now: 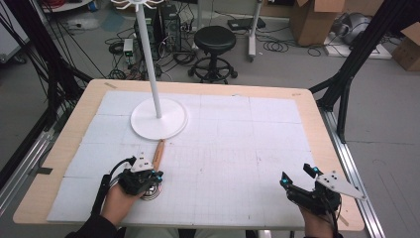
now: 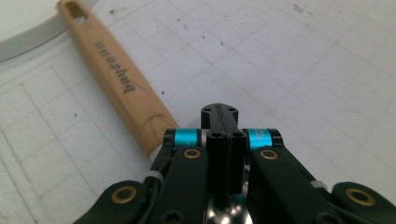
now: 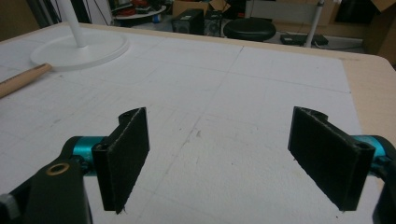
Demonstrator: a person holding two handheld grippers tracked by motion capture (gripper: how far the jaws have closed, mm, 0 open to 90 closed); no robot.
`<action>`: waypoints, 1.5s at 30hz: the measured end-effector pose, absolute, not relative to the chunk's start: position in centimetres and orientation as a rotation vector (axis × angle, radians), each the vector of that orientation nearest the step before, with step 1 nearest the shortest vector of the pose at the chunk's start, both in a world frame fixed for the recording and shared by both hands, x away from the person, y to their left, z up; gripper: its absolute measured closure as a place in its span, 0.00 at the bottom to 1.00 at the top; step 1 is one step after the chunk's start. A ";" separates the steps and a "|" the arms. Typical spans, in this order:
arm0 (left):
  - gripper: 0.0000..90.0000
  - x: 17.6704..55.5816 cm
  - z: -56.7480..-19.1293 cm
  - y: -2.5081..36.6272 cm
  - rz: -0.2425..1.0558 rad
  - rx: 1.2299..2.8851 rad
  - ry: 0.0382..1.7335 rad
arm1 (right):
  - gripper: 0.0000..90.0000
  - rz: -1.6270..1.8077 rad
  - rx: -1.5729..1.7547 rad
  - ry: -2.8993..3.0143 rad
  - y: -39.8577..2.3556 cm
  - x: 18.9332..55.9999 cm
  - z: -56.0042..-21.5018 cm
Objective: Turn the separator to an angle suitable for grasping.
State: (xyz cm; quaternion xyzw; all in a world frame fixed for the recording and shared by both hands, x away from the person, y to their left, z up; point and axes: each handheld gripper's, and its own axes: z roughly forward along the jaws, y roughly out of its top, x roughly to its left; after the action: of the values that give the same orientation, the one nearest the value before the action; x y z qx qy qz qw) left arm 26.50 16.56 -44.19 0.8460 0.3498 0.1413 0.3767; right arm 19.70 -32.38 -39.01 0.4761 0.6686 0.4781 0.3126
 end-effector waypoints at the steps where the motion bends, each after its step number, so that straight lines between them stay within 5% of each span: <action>1: 1.00 26.4 -44.2 16.7 0.354 2.164 0.897 | 0.21 1.260 1.261 1.765 -32.4 19.7 -39.0; 21: 0.99 25.6 -43.8 17.7 0.282 2.122 0.904 | 0.21 1.263 1.256 1.765 -32.3 19.7 -39.0; 26: 0.87 25.3 -41.6 19.9 0.299 1.936 0.909 | 0.21 1.267 1.257 1.765 -32.3 19.7 -39.0; 33: 0.49 24.9 -40.3 23.5 0.380 1.729 0.914 | 0.21 1.266 1.246 1.772 -32.2 19.7 -39.0; 40: 0.22 24.9 -39.6 24.3 0.453 1.638 0.908 | 0.21 1.281 1.216 1.784 -32.1 19.8 -38.8; 45: 0.21 25.0 -39.4 25.0 0.478 1.621 0.899 | 0.21 1.282 1.205 1.788 -32.1 19.8 -38.7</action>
State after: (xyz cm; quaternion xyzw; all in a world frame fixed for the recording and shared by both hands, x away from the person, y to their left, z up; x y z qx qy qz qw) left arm 24.97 25.05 -39.35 0.6922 0.3840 0.2040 0.5760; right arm 19.79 -32.08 -38.74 0.4564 0.6773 0.4857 0.3115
